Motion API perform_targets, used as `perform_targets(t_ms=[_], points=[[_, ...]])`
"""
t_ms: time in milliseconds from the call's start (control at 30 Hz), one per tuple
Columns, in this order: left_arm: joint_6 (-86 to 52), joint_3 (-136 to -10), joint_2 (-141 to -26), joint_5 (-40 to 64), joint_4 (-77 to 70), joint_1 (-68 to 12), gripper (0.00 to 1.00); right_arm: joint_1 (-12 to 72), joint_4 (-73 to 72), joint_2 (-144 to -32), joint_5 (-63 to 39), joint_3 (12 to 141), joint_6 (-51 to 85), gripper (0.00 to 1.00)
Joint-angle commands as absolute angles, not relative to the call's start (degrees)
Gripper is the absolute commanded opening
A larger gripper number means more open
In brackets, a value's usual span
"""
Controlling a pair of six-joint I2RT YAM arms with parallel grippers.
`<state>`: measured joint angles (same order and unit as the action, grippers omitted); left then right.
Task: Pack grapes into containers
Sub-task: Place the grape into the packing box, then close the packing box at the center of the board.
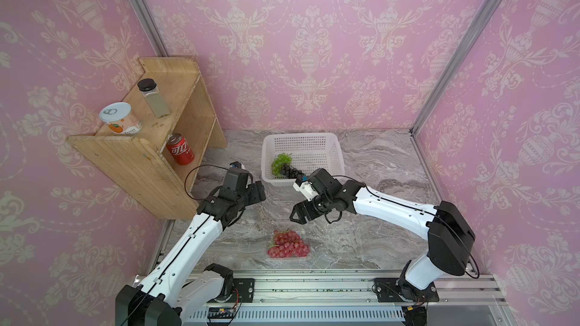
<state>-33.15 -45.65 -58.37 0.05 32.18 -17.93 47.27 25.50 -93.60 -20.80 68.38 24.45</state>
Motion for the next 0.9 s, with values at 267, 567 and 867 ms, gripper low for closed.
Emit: perform_targets(t_ms=[267, 567, 867], points=[[-40.26, -36.81, -58.25, 14.16, 35.19, -18.46, 0.86, 43.77, 23.44, -96.22, -24.50, 64.85, 32.44, 0.93], [-43.87, -33.49, -61.98, 17.40, 24.78, -18.46, 0.86, 42.33, 21.14, -99.32, -23.64, 63.30, 36.39, 0.94], [-45.31, -32.83, -65.53, 17.52, 16.37, -18.46, 0.86, 40.80, 15.55, -103.67, -27.10, 64.38, 38.03, 0.95]])
